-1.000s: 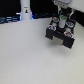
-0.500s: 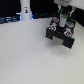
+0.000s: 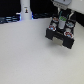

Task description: Open the kcup holder, insert the kcup into the holder, and close the kcup holder

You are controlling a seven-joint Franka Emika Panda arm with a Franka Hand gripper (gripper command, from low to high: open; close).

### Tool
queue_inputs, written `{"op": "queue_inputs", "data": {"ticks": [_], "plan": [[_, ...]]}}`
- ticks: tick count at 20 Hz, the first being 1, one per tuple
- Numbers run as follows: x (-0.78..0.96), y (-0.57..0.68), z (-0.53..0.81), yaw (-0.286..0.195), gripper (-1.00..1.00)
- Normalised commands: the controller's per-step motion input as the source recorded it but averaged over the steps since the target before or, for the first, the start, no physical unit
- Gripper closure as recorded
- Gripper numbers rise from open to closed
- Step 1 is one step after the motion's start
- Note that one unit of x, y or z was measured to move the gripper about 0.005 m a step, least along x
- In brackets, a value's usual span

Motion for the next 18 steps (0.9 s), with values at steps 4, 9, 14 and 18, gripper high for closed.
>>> {"op": "queue_inputs", "data": {"ticks": [4,9,14,18], "plan": [[0.06,-0.07,0.21,-0.009,1.00],[0.03,0.08,-0.24,0.022,1.00],[0.02,0.07,-0.22,0.026,1.00],[0.06,0.14,-0.14,0.039,1.00]]}}
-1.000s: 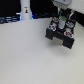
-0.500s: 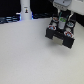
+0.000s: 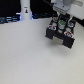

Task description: Open the kcup holder, insert the kcup into the holder, and close the kcup holder

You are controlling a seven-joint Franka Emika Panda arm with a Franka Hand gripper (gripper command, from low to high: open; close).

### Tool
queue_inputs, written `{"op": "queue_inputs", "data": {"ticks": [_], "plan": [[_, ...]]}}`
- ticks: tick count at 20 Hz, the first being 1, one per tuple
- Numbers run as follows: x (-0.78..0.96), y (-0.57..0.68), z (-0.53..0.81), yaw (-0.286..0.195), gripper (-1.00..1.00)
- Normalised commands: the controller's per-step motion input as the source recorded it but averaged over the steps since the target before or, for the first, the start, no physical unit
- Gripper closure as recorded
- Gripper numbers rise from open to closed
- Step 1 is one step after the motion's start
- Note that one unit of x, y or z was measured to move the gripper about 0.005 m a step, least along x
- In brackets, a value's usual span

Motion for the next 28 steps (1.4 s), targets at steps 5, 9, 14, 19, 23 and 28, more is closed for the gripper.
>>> {"op": "queue_inputs", "data": {"ticks": [5,9,14,19,23,28], "plan": [[0.06,0.16,-0.03,0.042,-1.00],[0.15,0.12,0.29,0.071,-1.00],[0.17,0.07,0.38,0.072,-1.00],[0.35,-0.16,0.43,0.082,-1.00],[0.51,-0.40,0.43,0.058,-1.00],[0.59,-0.47,0.31,0.034,-1.00]]}}
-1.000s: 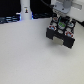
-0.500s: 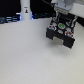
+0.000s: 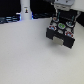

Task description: Open the kcup holder, insert the kcup into the holder, and close the kcup holder

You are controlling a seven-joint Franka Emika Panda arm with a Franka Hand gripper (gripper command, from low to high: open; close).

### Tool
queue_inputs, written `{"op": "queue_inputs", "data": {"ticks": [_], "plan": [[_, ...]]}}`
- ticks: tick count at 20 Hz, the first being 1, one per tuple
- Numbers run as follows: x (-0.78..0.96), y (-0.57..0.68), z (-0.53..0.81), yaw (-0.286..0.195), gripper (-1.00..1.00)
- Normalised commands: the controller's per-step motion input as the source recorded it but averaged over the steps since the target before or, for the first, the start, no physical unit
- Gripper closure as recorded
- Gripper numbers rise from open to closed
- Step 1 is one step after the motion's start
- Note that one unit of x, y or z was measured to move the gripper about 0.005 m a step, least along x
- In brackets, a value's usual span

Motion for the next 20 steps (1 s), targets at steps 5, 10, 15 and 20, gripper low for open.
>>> {"op": "queue_inputs", "data": {"ticks": [5,10,15,20], "plan": [[0.66,-0.45,0.22,0.018,-1.00],[0.73,-0.41,0.16,0.010,-1.00],[0.80,-0.24,0.00,0.012,-1.00],[0.79,-0.01,-0.11,0.043,-1.00]]}}
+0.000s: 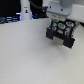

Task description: Open the kcup holder, insert the kcup into the holder, and close the kcup holder

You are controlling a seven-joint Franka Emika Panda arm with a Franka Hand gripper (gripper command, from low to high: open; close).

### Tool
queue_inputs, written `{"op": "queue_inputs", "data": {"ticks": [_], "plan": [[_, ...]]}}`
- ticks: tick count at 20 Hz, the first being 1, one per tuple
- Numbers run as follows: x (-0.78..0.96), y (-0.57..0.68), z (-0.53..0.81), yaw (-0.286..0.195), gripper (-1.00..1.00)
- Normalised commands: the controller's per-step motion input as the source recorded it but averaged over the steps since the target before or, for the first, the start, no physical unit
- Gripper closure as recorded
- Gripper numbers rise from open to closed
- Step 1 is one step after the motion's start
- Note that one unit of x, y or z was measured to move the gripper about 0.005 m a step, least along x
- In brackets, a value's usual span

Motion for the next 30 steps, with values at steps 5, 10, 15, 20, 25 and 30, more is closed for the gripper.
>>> {"op": "queue_inputs", "data": {"ticks": [5,10,15,20,25,30], "plan": [[0.48,0.23,-0.20,0.146,-1.00],[0.01,0.14,-0.25,0.266,-1.00],[-0.25,0.03,-0.19,0.305,-1.00],[-0.47,0.17,-0.04,0.218,-1.00],[-0.47,0.40,0.00,0.117,-1.00],[-0.57,0.49,0.03,0.096,-1.00]]}}
